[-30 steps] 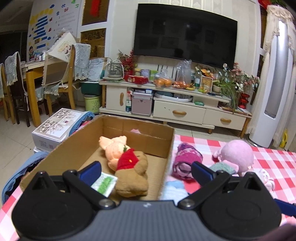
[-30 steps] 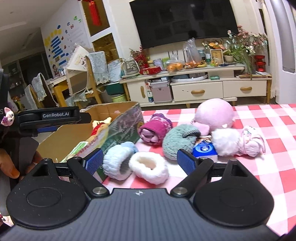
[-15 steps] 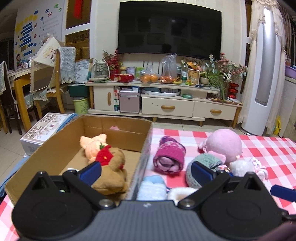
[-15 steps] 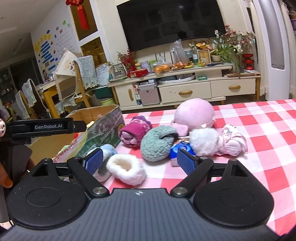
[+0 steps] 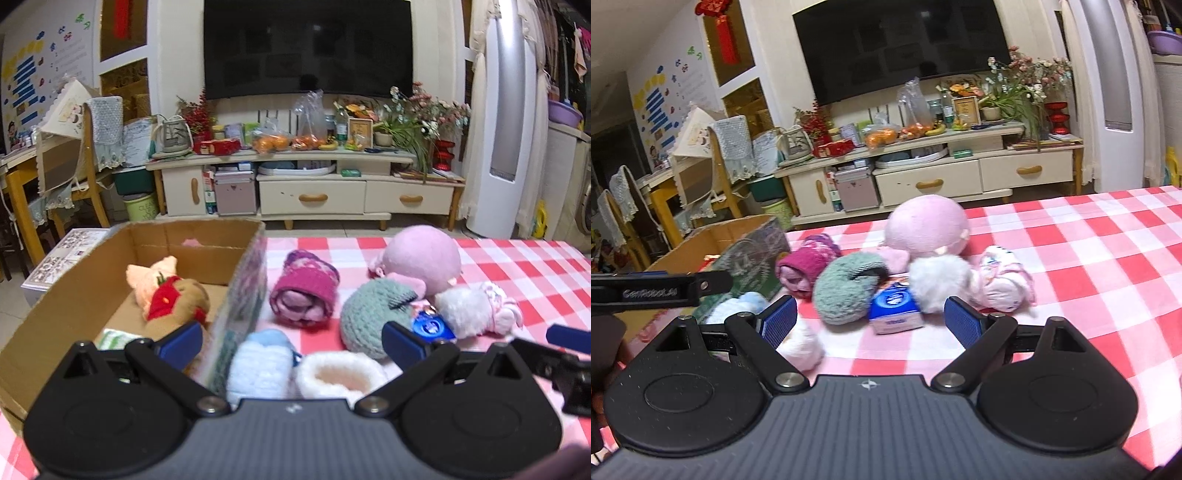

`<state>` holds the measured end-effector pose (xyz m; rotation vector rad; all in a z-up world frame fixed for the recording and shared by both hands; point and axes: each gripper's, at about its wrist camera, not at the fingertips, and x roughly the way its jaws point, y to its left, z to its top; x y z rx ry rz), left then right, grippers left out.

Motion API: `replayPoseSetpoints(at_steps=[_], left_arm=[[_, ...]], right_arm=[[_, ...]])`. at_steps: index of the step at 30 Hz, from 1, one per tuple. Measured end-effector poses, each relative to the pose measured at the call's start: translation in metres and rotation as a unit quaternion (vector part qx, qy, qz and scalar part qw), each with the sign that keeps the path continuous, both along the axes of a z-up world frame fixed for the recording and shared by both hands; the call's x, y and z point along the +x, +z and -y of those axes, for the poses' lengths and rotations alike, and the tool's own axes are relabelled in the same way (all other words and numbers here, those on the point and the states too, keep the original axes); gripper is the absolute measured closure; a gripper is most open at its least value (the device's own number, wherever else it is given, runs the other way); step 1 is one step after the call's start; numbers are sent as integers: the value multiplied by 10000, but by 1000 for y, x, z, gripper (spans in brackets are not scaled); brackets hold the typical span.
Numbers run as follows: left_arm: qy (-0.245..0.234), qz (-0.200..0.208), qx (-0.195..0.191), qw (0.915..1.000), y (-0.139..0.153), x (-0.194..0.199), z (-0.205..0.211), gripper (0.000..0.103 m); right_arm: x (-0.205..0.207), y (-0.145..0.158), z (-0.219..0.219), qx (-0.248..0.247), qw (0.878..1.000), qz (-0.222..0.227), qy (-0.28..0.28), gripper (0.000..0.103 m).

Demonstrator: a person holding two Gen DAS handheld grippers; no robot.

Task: Organize soft objects
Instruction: 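Grasp the white fluffy ring with the left tool while the right tool grasps the white floral cloth bundle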

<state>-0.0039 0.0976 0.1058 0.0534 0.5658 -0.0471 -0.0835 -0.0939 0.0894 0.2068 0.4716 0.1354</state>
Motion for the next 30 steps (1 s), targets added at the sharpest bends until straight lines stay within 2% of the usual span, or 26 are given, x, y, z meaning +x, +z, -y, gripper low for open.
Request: replayPoseSetpoints(at_steps=[7, 15, 19, 23, 30], left_arm=[[-243, -166, -125, 9995, -10, -3, 17, 1], [124, -416, -340, 9985, -32, -5, 37, 1], [242, -561, -358, 9975, -41, 3, 43, 1], [385, -743, -566, 9949, -51, 13, 46, 1], [637, -922, -740, 9909, -67, 32, 49, 1]], right_arm=[[0, -7, 8, -51, 9995, -117, -289, 0], [9, -17, 19, -84, 9980, -320, -533, 0], [20, -28, 29, -124, 9961, -496, -719, 0], [34, -36, 38, -122, 9939, -654, -885, 0], [53, -36, 48, -14, 9943, -557, -909, 0]])
